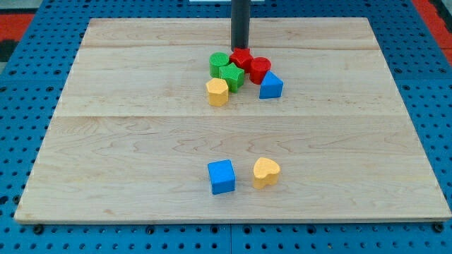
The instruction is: Nudge the blue triangle left and down
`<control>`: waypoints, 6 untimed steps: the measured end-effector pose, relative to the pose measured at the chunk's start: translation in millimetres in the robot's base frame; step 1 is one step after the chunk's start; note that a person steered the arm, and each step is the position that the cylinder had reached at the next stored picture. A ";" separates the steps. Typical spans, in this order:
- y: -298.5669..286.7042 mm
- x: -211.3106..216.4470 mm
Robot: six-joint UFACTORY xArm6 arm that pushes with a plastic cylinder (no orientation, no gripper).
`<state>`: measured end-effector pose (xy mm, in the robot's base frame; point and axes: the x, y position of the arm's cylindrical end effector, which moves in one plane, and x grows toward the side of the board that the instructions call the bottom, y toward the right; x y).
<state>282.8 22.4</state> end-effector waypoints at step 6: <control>94.1 76.3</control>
